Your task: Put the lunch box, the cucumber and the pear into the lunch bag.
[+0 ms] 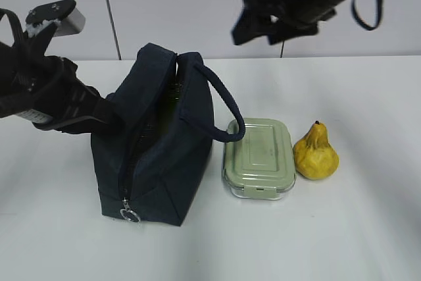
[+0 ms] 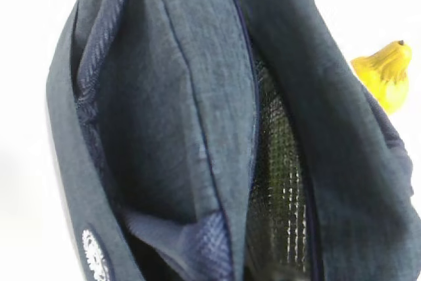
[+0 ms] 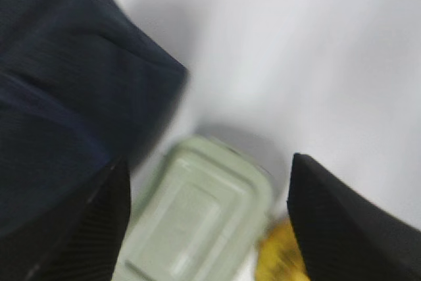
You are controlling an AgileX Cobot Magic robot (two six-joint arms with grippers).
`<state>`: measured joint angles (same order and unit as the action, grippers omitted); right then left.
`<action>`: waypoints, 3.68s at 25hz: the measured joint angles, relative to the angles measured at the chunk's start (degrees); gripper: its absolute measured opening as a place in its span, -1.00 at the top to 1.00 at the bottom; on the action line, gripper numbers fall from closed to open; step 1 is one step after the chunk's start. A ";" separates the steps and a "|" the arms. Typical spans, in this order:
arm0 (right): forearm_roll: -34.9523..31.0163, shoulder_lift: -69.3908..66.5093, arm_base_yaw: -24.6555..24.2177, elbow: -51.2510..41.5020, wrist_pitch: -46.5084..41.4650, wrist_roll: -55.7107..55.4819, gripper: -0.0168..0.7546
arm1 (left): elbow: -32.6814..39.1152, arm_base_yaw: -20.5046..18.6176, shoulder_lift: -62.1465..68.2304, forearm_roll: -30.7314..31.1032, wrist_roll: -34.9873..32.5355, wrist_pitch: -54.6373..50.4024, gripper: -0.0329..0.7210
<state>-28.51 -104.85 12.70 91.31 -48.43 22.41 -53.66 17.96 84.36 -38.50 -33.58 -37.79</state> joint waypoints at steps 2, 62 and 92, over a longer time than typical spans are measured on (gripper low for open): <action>9.10 -0.50 -2.46 0.00 -6.08 -6.33 -0.52 | 0.00 0.00 0.00 0.00 0.00 0.06 0.91; -2.83 -7.05 13.46 2.24 -4.52 8.85 0.52 | 0.00 0.00 0.00 -0.11 0.00 0.16 0.91; -38.87 -6.94 -17.16 -29.66 -7.23 30.80 -0.46 | 0.00 0.00 0.00 -0.11 0.00 0.32 0.91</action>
<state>-67.38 -111.79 -4.46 61.65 -55.66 53.21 -53.66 17.96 84.36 -38.60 -33.58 -37.47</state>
